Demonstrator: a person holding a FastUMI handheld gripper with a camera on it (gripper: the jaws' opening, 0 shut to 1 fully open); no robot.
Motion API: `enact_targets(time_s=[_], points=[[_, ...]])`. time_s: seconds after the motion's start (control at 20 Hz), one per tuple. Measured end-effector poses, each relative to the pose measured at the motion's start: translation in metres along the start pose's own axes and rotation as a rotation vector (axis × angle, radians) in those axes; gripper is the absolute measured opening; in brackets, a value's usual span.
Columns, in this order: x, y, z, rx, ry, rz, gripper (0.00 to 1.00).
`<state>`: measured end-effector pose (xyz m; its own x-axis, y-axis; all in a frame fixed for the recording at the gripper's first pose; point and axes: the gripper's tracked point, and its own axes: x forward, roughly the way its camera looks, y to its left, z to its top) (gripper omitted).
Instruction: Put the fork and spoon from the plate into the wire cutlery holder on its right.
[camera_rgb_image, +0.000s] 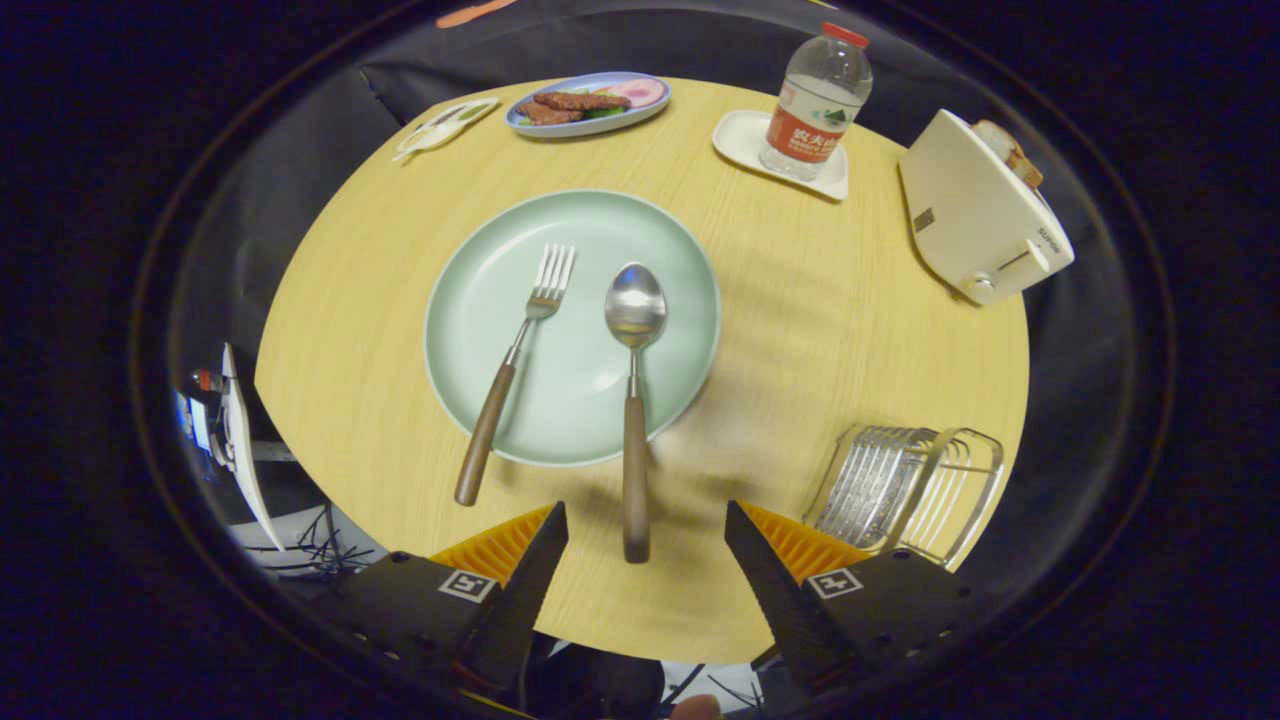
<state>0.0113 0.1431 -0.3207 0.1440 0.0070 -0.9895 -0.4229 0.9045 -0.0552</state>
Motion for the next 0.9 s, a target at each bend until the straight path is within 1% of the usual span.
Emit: enact_targets(time_s=[0.05, 0.15, 0.3, 0.35, 0.4, 0.45, 0.5, 0.55, 0.6, 0.75, 0.9], points=[[0.009, 0.001, -0.001, 0.004, 0.018, -0.002, 0.94], [0.024, 0.0, -0.001, 0.013, 0.044, -0.016, 0.79], [0.032, 0.004, -0.002, 0.02, 0.052, -0.01, 0.46], [0.03, 0.004, -0.002, 0.019, 0.049, -0.008, 0.36], [0.031, 0.005, -0.003, 0.02, 0.047, -0.003, 0.15], [0.028, 0.006, -0.002, 0.02, 0.044, 0.004, 0.14], [0.023, 0.008, -0.003, 0.028, 0.038, 0.02, 0.06], [0.021, 0.009, -0.003, 0.042, 0.027, 0.04, 0.06], [0.013, 0.012, -0.003, 0.064, 0.017, 0.061, 0.01], [-0.009, 0.011, -0.003, 0.109, -0.022, 0.106, 0.01], [-0.043, 0.004, -0.002, 0.144, -0.074, 0.138, 0.01]])
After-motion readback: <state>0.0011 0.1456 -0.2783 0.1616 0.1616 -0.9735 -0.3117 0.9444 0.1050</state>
